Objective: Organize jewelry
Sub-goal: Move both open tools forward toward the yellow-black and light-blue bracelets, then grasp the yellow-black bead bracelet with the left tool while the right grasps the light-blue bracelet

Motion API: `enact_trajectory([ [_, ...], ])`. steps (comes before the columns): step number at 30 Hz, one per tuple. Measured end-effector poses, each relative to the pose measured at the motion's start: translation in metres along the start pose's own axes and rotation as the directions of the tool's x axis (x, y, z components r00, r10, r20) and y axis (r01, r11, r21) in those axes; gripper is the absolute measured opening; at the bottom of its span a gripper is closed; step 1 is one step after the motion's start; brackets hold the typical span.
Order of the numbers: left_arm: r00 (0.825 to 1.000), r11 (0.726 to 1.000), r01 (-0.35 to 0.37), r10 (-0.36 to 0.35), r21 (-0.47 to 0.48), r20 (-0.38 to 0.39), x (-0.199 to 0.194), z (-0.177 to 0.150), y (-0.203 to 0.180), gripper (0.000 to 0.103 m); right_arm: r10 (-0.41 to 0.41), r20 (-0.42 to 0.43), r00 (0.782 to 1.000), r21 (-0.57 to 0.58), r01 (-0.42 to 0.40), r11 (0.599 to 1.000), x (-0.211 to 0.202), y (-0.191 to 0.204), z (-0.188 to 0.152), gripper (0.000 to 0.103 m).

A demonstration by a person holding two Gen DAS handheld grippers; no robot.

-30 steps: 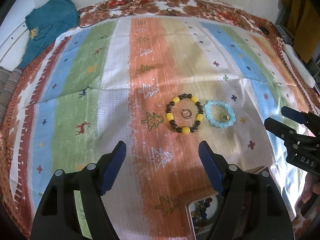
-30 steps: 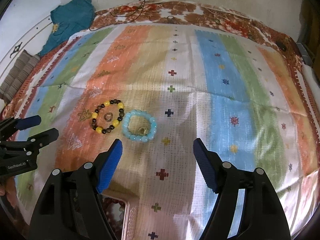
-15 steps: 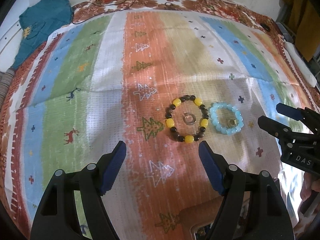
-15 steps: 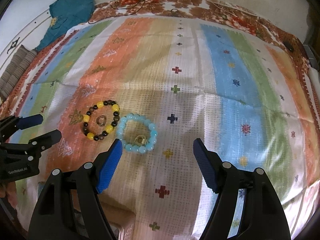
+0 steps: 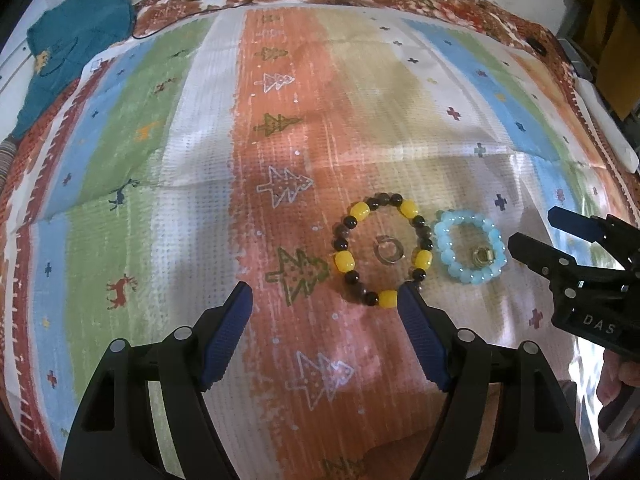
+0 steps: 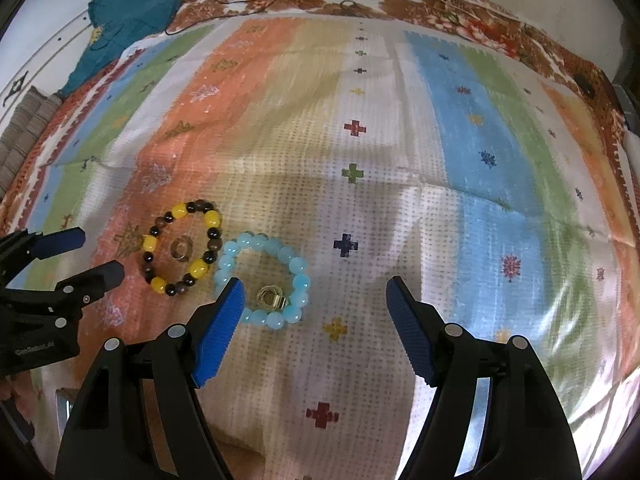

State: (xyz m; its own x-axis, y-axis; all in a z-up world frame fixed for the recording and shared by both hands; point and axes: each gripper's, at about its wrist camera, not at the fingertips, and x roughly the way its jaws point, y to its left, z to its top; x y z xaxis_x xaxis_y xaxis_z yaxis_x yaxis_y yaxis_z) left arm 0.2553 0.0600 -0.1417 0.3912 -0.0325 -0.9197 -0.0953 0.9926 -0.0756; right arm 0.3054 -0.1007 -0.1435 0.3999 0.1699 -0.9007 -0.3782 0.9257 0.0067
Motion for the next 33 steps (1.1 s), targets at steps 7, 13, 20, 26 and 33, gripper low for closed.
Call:
enact_trajectory([
  [7, 1.0, 1.0, -0.003, 0.003, -0.008, -0.012, 0.014, 0.004, 0.003, 0.073, 0.01, -0.003, 1.0, 0.007, -0.01, 1.0, 0.007, 0.001, 0.007, 0.073],
  [13, 1.0, 1.0, -0.006, 0.005, -0.01, -0.021, 0.024, 0.009, 0.005, 0.07, 0.011, -0.025, 1.0, -0.006, -0.011, 1.0, 0.018, 0.003, 0.008, 0.073],
  [20, 0.999, 1.0, 0.002, -0.002, 0.001, -0.034, 0.032, 0.009, 0.006, 0.064, 0.019, -0.049, 0.999, -0.009, -0.02, 1.0, 0.031, 0.006, 0.009, 0.051],
  [26, 0.999, 1.0, -0.003, 0.004, 0.017, -0.034, 0.038, 0.01, 0.004, 0.059, 0.012, -0.042, 0.999, -0.01, -0.012, 1.0, 0.037, 0.006, 0.01, 0.049],
  [33, 0.999, 0.999, -0.041, 0.042, 0.033, -0.029, 0.04, 0.006, 0.006, 0.043, 0.007, -0.049, 0.999, -0.039, -0.009, 0.999, 0.041, 0.009, 0.009, 0.021],
])
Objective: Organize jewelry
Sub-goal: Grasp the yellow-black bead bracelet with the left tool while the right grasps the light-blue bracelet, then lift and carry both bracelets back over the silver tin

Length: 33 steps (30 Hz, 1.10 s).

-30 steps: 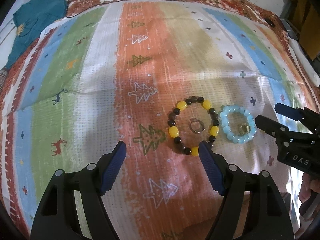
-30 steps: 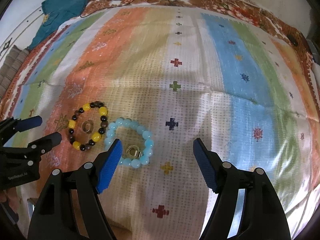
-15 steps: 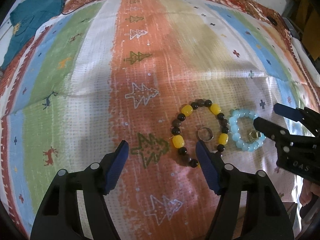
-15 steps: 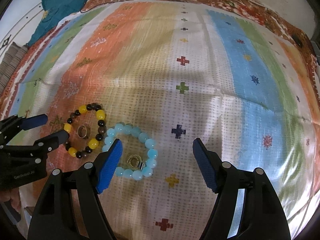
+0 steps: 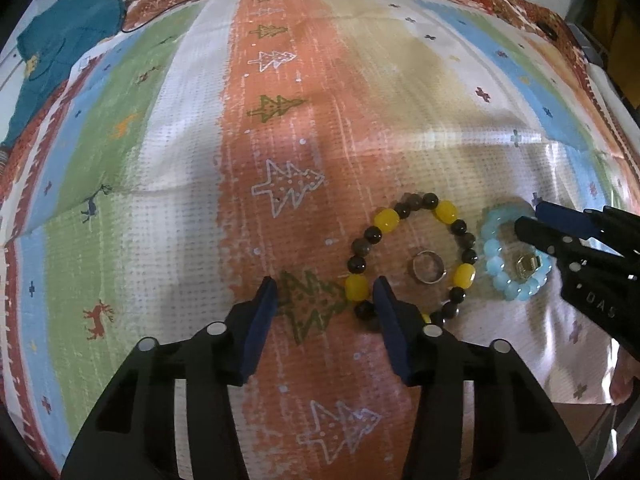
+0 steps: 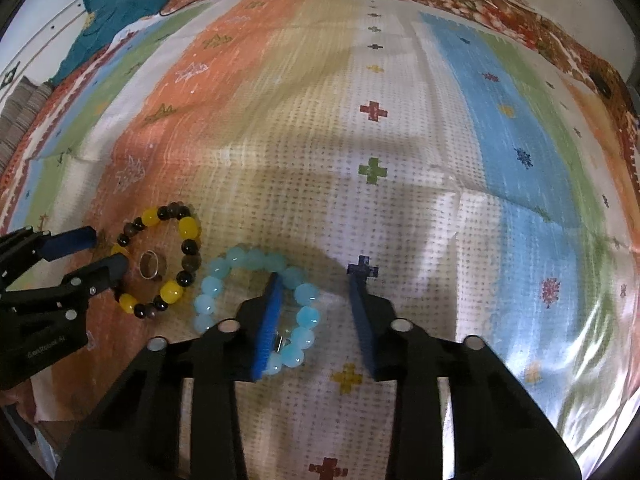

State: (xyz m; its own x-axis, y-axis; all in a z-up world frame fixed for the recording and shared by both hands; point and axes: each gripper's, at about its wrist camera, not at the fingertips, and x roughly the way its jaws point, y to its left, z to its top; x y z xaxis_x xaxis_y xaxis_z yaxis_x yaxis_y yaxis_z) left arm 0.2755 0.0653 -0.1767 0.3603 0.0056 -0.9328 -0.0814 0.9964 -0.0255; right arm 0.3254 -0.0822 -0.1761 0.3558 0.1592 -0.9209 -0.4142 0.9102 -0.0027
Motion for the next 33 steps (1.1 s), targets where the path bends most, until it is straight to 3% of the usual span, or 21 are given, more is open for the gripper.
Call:
enact_trajectory([
  [7, 1.0, 1.0, -0.027, 0.027, 0.009, -0.008, -0.003, -0.003, 0.0, 0.012, 0.013, 0.002, 1.0, 0.007, -0.013, 1.0, -0.004, -0.004, -0.003, 0.016],
  [16, 0.999, 0.999, -0.037, 0.037, 0.002, 0.003, -0.02, -0.007, -0.005, 0.011, -0.005, 0.058, 0.998, 0.019, 0.004, 1.0, -0.03, -0.009, -0.004, 0.012],
  [33, 0.994, 1.0, 0.022, -0.021, -0.009, 0.106, -0.078, 0.002, -0.011, 0.011, 0.014, 0.159, 0.987, -0.046, -0.006, 0.999, -0.081, 0.016, -0.008, 0.012],
])
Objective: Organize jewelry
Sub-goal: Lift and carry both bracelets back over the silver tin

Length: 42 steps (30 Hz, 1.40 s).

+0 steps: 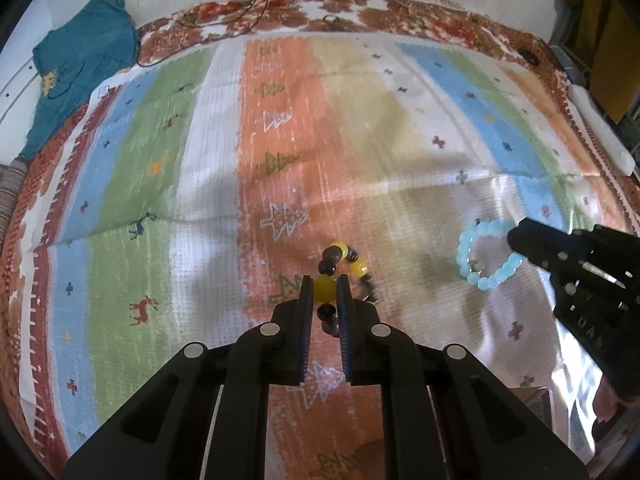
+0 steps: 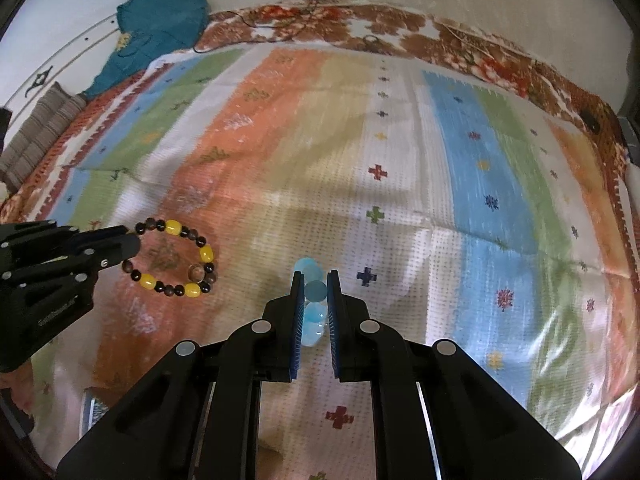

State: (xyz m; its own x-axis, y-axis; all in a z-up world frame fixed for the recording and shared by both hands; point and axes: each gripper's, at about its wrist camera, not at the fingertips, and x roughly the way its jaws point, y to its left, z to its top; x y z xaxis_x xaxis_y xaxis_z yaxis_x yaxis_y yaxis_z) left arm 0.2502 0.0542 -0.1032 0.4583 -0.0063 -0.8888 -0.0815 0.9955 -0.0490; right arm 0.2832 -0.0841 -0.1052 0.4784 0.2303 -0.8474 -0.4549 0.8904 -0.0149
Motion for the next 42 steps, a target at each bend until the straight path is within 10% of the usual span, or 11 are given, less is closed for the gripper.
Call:
enact_trajectory([
  [42, 0.988, 0.995, 0.099, -0.097, -0.008, 0.12, -0.096, -0.028, -0.026, 0.011, 0.02, 0.132, 0.991, -0.043, -0.015, 0.999, -0.087, 0.022, -0.029, 0.012],
])
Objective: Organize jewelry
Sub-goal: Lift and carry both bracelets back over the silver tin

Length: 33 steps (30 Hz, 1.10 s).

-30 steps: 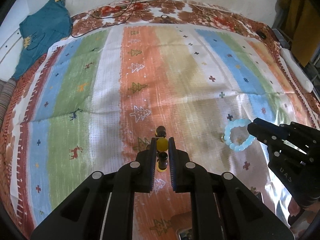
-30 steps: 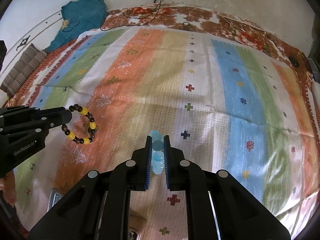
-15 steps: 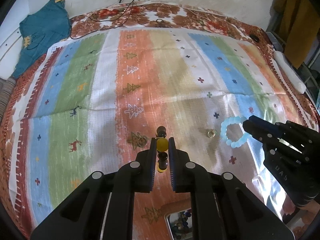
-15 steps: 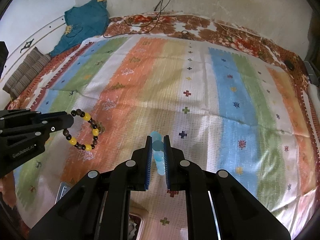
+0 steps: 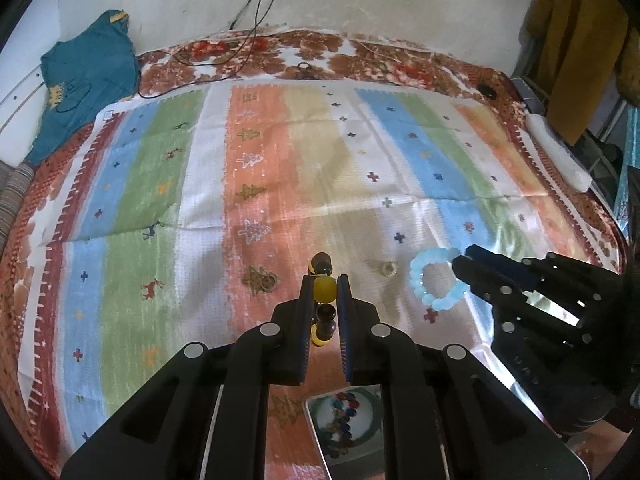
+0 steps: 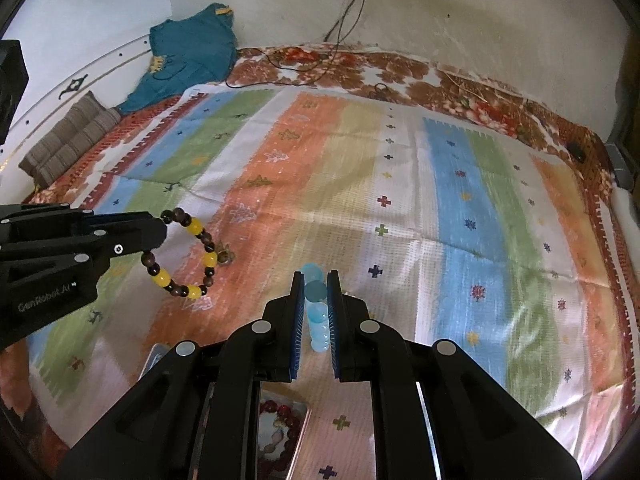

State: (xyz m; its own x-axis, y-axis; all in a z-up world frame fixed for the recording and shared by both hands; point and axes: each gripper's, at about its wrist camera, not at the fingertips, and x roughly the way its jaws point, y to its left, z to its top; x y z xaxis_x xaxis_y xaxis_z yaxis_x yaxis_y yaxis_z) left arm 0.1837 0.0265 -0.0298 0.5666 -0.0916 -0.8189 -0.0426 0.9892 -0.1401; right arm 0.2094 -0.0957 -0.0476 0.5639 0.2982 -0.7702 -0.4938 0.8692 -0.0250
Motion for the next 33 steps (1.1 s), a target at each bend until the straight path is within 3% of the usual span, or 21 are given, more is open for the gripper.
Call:
enact_trajectory([
  [21, 0.996, 0.997, 0.068, -0.07, 0.037, 0.057, -0.059, -0.044, -0.02, 0.011, 0.048, 0.037, 0.998, -0.03, -0.047, 0.998, -0.046, 0.015, -0.029, 0.012],
  [33, 0.995, 0.996, 0.058, -0.063, 0.07, 0.075, -0.076, -0.066, -0.034, 0.011, 0.08, 0.032, 0.996, -0.05, -0.078, 0.996, -0.066, 0.023, -0.047, 0.012],
])
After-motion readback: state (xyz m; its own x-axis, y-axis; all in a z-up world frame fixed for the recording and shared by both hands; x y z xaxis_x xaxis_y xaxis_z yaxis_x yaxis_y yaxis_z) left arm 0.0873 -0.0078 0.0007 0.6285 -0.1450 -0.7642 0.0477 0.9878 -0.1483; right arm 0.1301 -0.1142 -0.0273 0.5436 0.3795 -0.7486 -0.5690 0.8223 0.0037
